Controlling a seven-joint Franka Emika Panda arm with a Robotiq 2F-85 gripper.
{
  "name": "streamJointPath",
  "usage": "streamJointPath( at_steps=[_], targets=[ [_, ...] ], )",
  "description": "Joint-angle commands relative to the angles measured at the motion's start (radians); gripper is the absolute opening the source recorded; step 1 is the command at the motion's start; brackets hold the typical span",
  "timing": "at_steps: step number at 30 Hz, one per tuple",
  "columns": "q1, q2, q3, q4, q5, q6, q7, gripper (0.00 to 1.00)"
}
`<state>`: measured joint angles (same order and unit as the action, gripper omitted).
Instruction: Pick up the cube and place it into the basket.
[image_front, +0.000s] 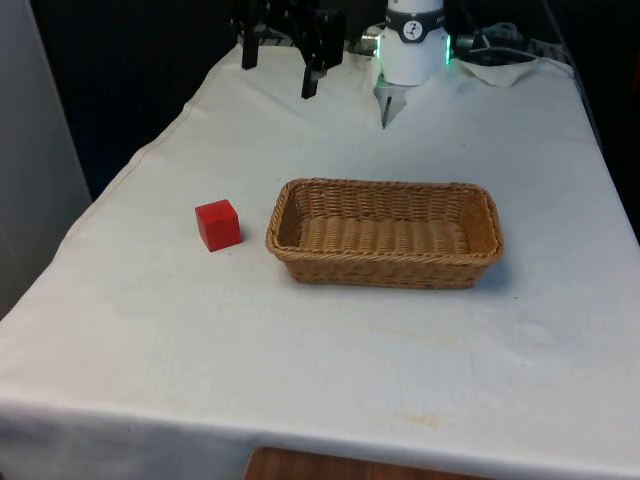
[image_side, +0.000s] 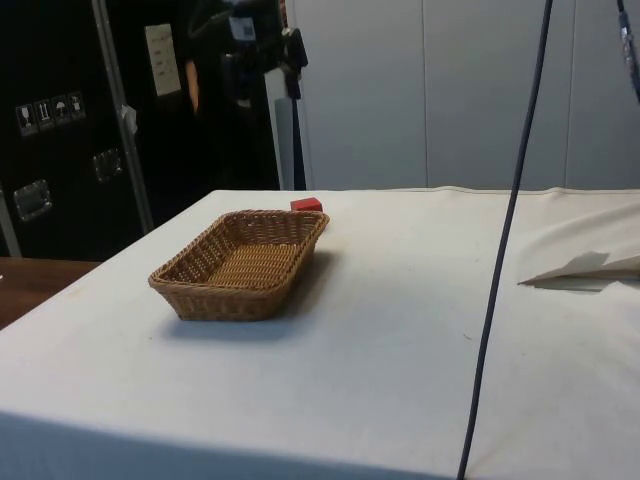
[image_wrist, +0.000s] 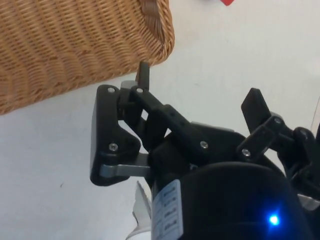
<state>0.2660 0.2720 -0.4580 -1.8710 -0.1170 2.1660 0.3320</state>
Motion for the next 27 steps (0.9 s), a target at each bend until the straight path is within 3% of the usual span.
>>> streamJointPath(
  at_steps=[1,2,7,10,11,27],
  targets=[
    [-0.002,0.008,-0.003,-0.009,0.001,0.029,0.011,1.00],
    [0.000,0.005,-0.002,-0.003,0.000,0.008,0.005,1.00],
    [-0.003,0.035,-0.013,-0.026,0.004,0.078,0.038,1.00],
    [-0.001,0.041,-0.016,-0.026,0.000,0.076,0.044,1.00],
    [-0.004,0.052,-0.019,-0.035,0.006,0.108,0.058,1.00],
    [-0.001,0.098,-0.037,-0.049,-0.004,0.189,0.148,1.00]
  ],
)
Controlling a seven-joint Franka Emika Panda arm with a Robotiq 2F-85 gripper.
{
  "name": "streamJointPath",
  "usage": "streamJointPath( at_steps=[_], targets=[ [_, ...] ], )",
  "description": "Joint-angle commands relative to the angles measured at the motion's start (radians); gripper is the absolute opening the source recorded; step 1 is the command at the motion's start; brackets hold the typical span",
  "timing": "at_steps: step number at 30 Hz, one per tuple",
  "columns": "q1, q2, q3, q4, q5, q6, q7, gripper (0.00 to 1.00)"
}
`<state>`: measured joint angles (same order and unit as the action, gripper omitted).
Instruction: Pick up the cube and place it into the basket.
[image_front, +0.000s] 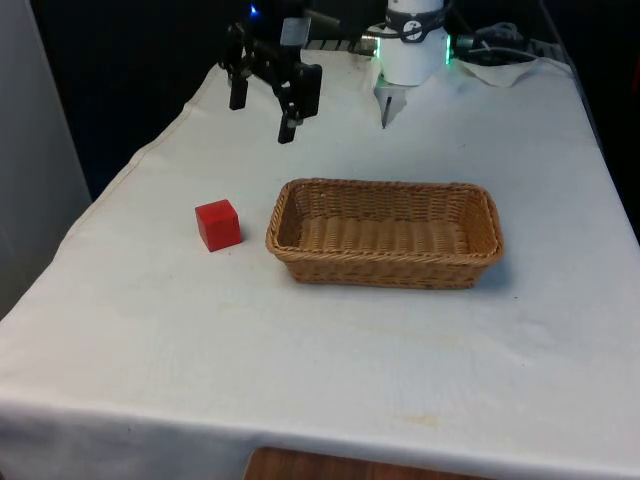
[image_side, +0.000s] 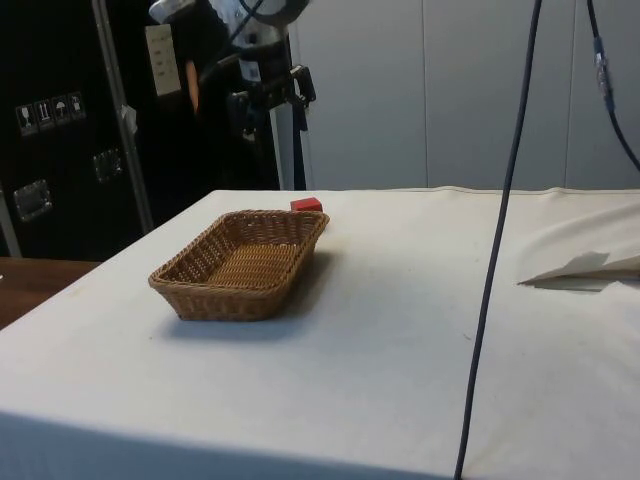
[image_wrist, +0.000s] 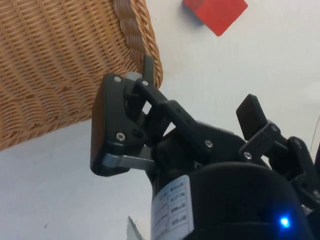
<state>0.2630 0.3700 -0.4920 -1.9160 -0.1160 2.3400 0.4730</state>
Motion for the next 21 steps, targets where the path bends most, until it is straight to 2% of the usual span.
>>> streamJointPath(
  at_steps=[1,5,7,8,15,16,17,21],
  targets=[
    [0.002,0.002,-0.004,-0.004,-0.006,0.018,0.012,1.00],
    [0.003,0.010,-0.010,-0.003,-0.011,0.034,0.038,1.00],
    [0.000,0.010,-0.005,0.000,-0.004,0.018,0.030,1.00],
    [0.003,0.014,-0.012,-0.003,-0.014,0.039,0.049,1.00],
    [0.004,0.025,-0.025,-0.005,-0.024,0.064,0.083,1.00],
    [0.000,0.024,-0.018,0.000,-0.013,0.045,0.071,1.00],
    [0.003,0.027,-0.027,-0.007,-0.025,0.070,0.087,1.00],
    [0.004,0.036,-0.034,-0.025,-0.027,0.106,0.105,1.00]
  ],
)
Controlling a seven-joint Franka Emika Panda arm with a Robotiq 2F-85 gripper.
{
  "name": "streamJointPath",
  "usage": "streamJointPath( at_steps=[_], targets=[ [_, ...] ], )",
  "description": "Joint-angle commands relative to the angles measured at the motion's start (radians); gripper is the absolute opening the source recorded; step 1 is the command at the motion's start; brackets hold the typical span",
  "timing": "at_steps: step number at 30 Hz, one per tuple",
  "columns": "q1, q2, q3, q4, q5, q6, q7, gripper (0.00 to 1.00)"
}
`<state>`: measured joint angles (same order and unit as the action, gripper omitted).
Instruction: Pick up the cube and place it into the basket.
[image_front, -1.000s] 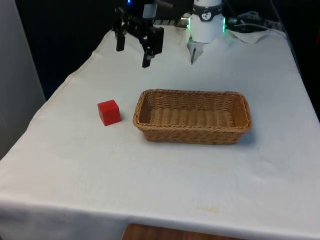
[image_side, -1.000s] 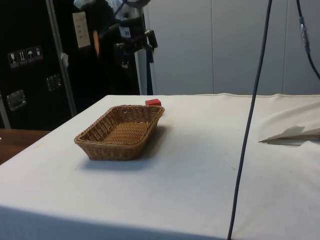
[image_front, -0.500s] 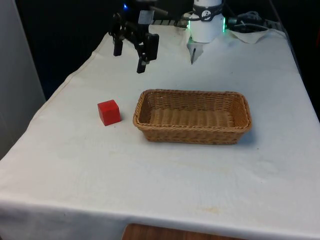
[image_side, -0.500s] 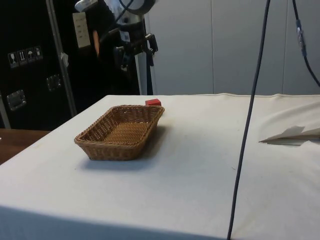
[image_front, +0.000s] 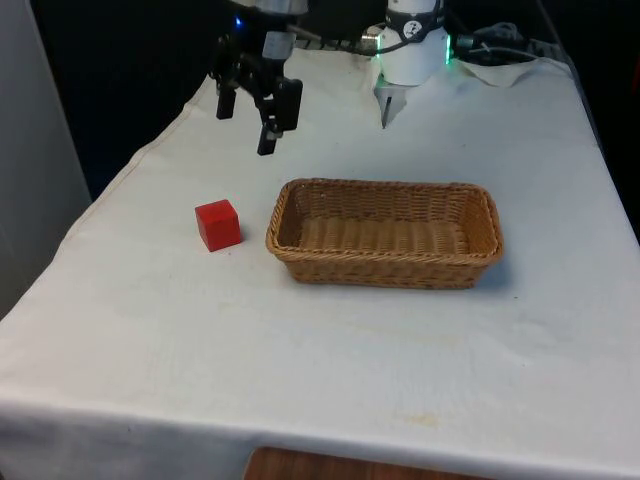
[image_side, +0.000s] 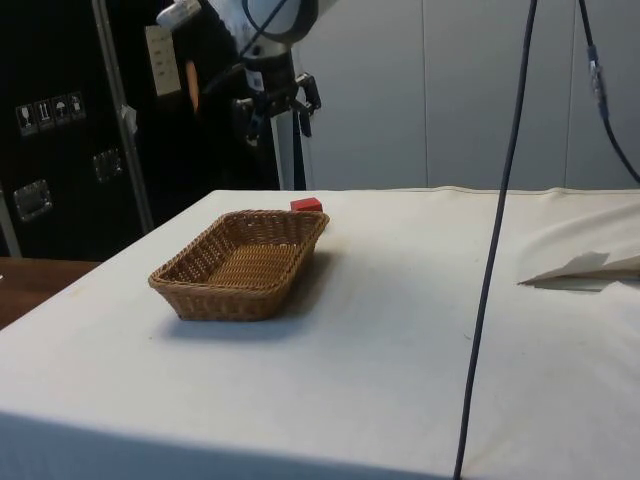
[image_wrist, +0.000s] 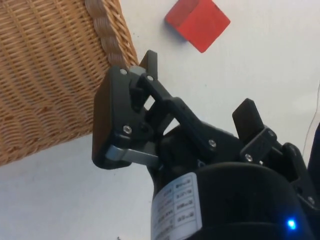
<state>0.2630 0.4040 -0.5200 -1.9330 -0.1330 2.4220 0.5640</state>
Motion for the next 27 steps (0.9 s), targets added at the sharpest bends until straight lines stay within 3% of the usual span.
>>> streamJointPath(
  at_steps=[1,3,4,12,13,15,21,22,27],
  targets=[
    [0.004,0.004,-0.007,-0.013,-0.009,0.033,0.017,1.00],
    [0.004,0.006,-0.009,-0.025,-0.010,0.053,0.025,1.00],
    [0.000,0.004,-0.002,-0.020,-0.001,0.034,0.013,1.00],
    [0.002,0.028,-0.015,-0.071,-0.007,0.140,0.062,1.00],
    [0.000,0.024,-0.010,-0.069,-0.002,0.124,0.054,1.00],
    [0.001,0.041,-0.018,-0.077,-0.005,0.165,0.075,1.00],
    [-0.001,0.072,-0.025,-0.084,-0.003,0.212,0.103,1.00],
    [0.000,0.065,-0.022,-0.081,-0.002,0.189,0.094,1.00],
    [-0.002,0.106,-0.034,-0.087,-0.001,0.259,0.132,1.00]
  ],
)
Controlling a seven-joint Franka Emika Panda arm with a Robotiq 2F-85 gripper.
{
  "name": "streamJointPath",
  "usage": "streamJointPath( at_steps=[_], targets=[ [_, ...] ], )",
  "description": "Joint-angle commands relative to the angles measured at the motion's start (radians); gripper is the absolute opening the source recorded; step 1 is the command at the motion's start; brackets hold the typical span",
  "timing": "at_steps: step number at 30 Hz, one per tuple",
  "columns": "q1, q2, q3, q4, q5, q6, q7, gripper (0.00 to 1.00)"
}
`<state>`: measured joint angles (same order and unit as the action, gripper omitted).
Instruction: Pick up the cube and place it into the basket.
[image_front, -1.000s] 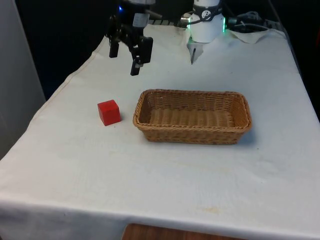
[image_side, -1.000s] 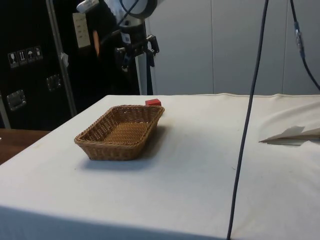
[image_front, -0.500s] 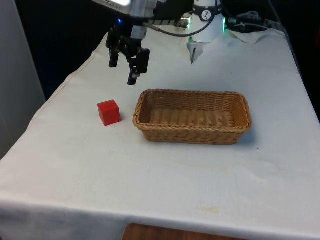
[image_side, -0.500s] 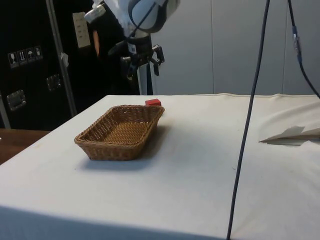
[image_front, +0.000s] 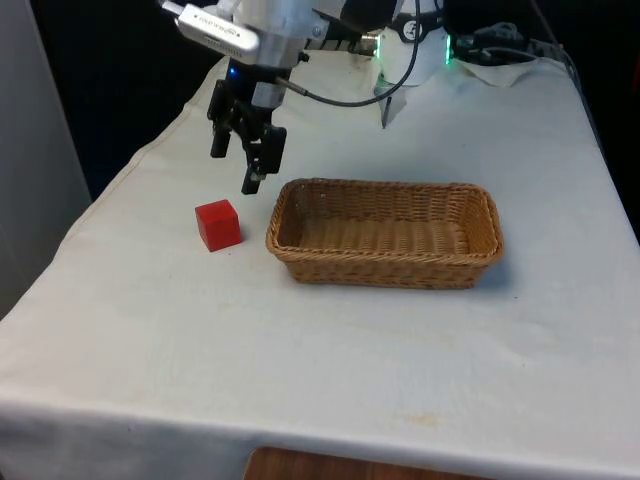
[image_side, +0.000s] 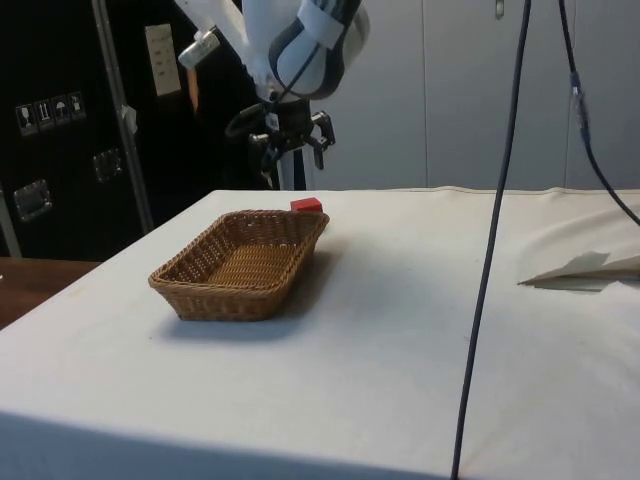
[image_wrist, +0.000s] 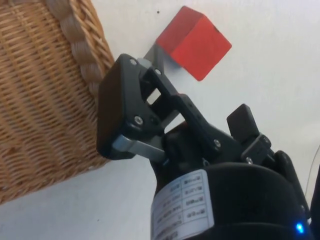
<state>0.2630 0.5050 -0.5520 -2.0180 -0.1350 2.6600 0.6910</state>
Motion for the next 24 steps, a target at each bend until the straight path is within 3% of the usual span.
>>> streamJointPath(
  at_steps=[1,12,13,14,17,19,20,21,24],
  targets=[
    [-0.002,0.010,-0.003,-0.002,0.001,0.027,0.010,1.00],
    [0.006,0.056,-0.025,0.000,-0.004,0.084,0.070,1.00],
    [0.000,0.051,-0.017,0.000,0.000,0.070,0.059,1.00],
    [0.008,0.057,-0.027,0.000,-0.006,0.086,0.074,1.00],
    [0.013,0.058,-0.029,0.000,-0.007,0.087,0.082,1.00],
    [0.013,0.058,-0.027,-0.001,-0.006,0.088,0.083,1.00],
    [0.005,0.054,-0.017,0.001,0.000,0.076,0.072,1.00],
    [0.012,0.058,-0.025,-0.001,-0.005,0.087,0.081,1.00],
    [0.008,0.059,-0.022,0.000,-0.003,0.084,0.078,1.00]
  ],
)
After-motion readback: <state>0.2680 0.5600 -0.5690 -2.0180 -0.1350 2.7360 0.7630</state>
